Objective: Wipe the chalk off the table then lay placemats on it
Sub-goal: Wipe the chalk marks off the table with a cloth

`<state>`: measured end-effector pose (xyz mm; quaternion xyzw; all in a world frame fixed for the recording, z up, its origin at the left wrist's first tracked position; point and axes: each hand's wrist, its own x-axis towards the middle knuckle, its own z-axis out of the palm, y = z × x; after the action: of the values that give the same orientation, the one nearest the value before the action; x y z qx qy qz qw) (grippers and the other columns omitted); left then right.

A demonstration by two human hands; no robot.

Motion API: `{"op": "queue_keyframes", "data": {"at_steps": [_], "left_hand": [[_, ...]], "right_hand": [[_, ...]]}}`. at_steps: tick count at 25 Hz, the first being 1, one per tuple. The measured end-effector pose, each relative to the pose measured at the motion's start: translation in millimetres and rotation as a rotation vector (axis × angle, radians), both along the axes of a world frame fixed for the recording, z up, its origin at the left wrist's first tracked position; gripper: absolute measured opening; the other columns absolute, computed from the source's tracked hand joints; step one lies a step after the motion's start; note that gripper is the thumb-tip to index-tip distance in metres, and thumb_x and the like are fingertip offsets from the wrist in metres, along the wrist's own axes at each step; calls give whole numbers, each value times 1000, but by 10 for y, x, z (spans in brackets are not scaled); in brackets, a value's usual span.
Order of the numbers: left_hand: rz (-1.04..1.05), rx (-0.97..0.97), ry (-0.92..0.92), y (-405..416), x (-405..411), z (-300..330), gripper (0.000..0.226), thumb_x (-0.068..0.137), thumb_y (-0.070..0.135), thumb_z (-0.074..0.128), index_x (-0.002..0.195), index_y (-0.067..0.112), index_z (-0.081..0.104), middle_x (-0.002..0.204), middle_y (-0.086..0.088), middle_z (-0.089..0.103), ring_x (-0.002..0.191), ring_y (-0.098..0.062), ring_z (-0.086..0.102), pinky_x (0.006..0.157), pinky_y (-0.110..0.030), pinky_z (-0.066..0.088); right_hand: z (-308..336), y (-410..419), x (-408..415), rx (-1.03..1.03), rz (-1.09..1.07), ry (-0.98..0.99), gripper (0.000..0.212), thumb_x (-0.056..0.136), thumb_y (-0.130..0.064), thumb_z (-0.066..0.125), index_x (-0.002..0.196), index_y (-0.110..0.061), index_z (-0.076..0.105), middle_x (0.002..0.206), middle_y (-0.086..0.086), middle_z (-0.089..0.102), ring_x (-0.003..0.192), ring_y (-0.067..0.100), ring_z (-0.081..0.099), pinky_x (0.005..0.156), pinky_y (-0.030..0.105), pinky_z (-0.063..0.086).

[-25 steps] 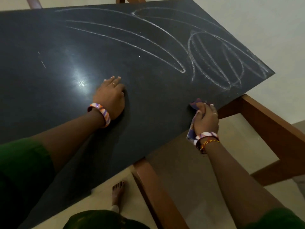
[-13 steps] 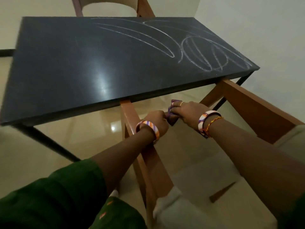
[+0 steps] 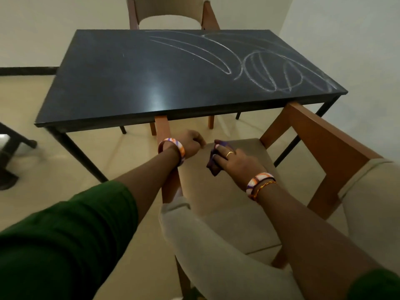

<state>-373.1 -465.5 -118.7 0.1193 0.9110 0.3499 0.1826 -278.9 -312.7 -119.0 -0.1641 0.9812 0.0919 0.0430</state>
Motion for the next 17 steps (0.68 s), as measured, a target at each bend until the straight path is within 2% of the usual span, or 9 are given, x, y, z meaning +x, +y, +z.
{"op": "queue_keyframes", "data": {"at_steps": [3,6,10,12,14,17], "left_hand": [[49,20,-13,10,25,19,22,91,3,45,88,17,61,108,-6,59,101,-19,55,88,-31,46],[82,-11,40,8,17,12,24,90,1,45,82,16,62,108,-8,60,101,-20,56,85,-31,47],[164,-158,108,293,153,-35,21,92,8,47,103,6,64,109,-11,62,99,-24,58,84,-34,50],[-71,-318,64,614,315,7,26,93,15,48,115,10,60,115,-9,61,102,-22,58,90,-35,50],[-237,-373,-59,962,507,134,32,94,15,47,125,13,55,120,-7,58,108,-20,57,97,-36,48],[-218,-317,-66,1349,632,234,35,95,15,47,129,14,50,121,-6,58,109,-19,57,100,-37,45]], "right_hand": [[50,152,52,-53,-72,85,66,92,-5,52,148,-18,21,157,9,11,121,28,44,88,31,49],[23,318,190,-22,-56,29,67,90,-2,53,148,-18,22,157,9,10,122,28,43,89,32,49],[293,740,212,76,101,28,71,89,0,54,148,-16,19,157,10,9,124,31,42,86,34,50],[456,994,200,97,128,72,69,91,-3,53,149,-16,17,157,11,10,125,31,41,87,33,50],[556,1208,151,73,134,107,66,93,-7,52,149,-17,18,157,10,11,126,31,40,88,34,49],[614,1455,7,64,199,126,64,94,-8,52,148,-17,19,157,10,13,125,30,41,89,34,49]]}}
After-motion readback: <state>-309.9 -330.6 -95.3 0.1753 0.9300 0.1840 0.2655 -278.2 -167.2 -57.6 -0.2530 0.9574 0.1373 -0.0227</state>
